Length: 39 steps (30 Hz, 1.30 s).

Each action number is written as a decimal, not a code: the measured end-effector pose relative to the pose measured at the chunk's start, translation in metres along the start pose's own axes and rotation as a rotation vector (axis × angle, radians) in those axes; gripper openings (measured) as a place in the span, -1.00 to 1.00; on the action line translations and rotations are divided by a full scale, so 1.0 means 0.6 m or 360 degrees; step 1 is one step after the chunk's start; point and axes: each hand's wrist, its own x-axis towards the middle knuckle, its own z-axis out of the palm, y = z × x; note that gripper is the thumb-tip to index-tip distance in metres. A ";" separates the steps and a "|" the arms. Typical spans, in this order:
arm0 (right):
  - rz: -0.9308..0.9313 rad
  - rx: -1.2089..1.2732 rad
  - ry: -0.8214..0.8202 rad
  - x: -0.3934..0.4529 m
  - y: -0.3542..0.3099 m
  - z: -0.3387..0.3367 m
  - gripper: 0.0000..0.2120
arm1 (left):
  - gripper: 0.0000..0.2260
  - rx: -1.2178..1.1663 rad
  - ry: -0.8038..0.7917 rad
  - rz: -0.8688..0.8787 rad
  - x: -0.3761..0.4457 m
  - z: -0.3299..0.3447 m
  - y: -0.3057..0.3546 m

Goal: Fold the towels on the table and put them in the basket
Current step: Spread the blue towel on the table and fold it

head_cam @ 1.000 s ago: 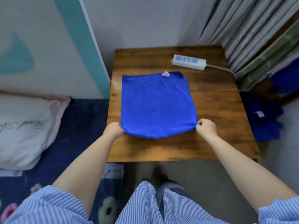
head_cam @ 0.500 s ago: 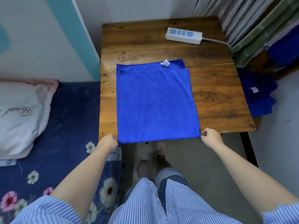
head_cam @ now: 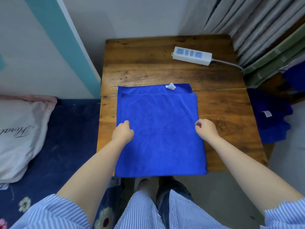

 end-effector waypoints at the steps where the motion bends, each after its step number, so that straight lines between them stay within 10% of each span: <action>1: -0.0008 0.0011 -0.0006 0.019 -0.009 -0.006 -0.76 | -0.66 0.0020 0.0001 0.0000 0.014 -0.011 0.015; 23: -0.0363 -0.0035 -0.0121 0.249 -0.144 -0.026 -0.62 | -0.70 0.0437 0.0346 0.0031 0.227 -0.077 0.072; 39: -0.0534 -0.0570 -0.0435 0.244 -0.149 -0.013 -0.63 | -0.85 -0.0228 0.0404 0.0677 0.184 -0.108 0.032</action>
